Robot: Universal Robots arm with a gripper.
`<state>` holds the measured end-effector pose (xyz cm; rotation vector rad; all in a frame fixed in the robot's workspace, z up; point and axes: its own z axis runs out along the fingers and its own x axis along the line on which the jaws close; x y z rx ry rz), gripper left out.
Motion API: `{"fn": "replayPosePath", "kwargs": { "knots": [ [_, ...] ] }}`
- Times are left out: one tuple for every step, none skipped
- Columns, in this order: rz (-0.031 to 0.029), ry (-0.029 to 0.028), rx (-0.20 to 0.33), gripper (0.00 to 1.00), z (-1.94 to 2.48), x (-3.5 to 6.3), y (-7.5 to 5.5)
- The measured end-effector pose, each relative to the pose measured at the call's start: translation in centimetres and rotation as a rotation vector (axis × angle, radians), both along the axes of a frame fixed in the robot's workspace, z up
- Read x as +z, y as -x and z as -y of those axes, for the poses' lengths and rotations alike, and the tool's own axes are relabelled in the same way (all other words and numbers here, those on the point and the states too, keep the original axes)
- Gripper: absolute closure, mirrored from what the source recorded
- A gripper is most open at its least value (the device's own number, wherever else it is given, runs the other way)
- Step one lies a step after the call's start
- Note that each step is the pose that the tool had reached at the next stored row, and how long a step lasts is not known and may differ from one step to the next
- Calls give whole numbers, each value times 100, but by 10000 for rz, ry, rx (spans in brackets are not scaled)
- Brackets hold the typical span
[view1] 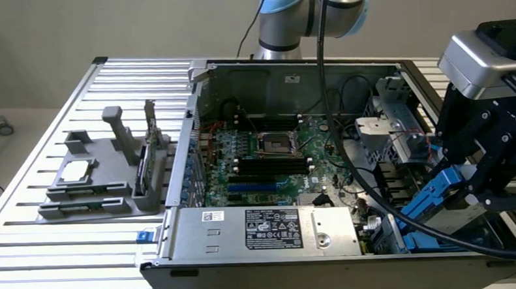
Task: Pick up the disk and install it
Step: 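Pick up the disk, then insert the disk into the insertion slot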
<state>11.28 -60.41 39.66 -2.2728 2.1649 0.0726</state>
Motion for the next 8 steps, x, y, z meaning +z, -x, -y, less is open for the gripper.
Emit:
{"fn": "replayPosePath", "kwargs": {
  "knots": [
    [-1, 0, 0, 62, 0, 0, 0],
    [-3, 0, 0, 67, 0, 0, -1],
    [-6, 2, 0, 67, 0, 0, -2],
    [-8, 4, 1, 67, 0, 0, -2],
    [-10, 5, 0, 67, 0, 0, -3],
    [-12, 5, 1, 67, 0, 0, -4],
    [-14, 4, 1, 67, 0, 2, -5],
    [-14, 2, 1, 67, 0, 3, -6]
  ]
}}
